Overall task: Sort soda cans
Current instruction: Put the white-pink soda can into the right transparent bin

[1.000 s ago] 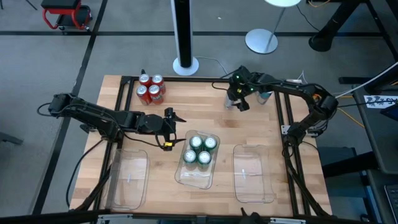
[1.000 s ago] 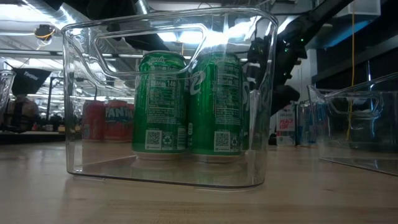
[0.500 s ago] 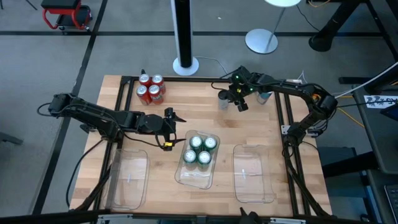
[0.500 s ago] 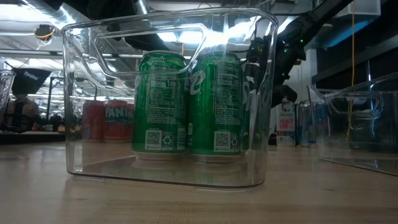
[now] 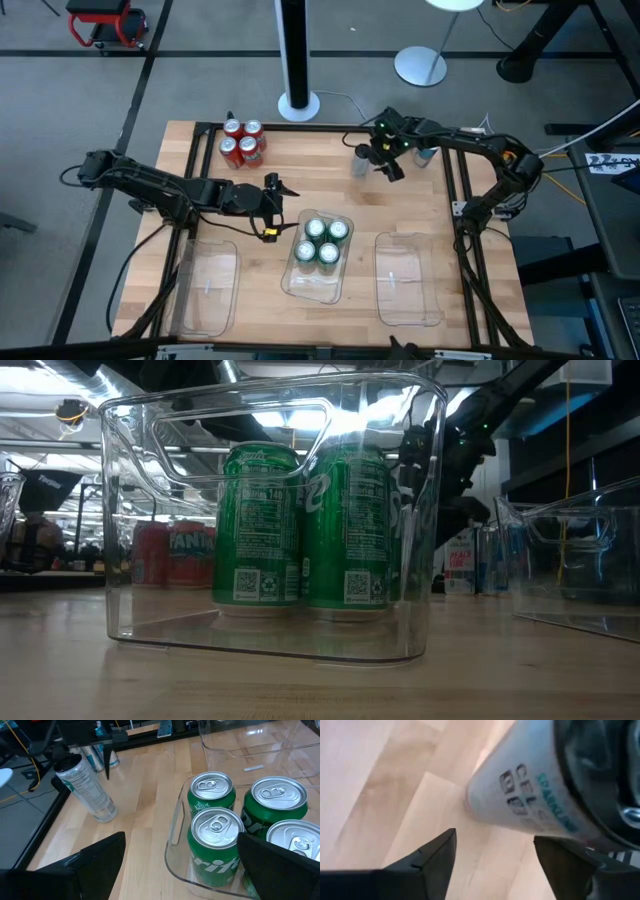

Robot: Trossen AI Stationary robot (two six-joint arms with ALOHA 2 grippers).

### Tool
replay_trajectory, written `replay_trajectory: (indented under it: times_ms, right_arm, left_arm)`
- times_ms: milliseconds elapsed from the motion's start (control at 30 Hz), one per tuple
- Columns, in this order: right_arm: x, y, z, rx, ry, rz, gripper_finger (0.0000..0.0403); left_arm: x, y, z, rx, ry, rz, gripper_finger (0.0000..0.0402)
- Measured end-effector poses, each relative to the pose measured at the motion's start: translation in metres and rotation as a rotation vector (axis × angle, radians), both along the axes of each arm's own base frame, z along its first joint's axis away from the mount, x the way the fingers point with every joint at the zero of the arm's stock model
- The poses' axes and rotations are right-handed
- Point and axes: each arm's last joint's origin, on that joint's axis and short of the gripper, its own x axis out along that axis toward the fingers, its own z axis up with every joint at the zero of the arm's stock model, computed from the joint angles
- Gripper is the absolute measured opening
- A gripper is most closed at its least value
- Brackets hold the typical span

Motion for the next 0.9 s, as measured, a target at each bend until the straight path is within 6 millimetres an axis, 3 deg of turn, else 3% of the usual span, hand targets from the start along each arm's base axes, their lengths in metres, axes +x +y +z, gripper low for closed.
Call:
replay_trajectory:
  times_ms: [167,267,533,900]
  right_arm:
    - [-0.005,0.000,0.011,-0.031,-0.050,0.005,0.0291]
    - [-0.012,-0.005,0.017,-0.022,-0.165,-0.012,0.0293]
    - [-0.020,-0.005,-0.008,0.063,-0.311,-0.049,0.0294]
    - [-0.017,-0.001,-0.016,0.094,-0.395,-0.083,0.0294]
  left_arm:
    - [0.000,0.000,0.000,-0.002,0.000,0.002,0.0371]
    - [0.000,0.000,0.000,-0.002,0.002,0.002,0.0371]
    - [0.000,0.000,-0.001,-0.001,0.010,0.002,0.0371]
    - [0.000,0.000,-0.001,0.009,0.011,-0.003,0.0371]
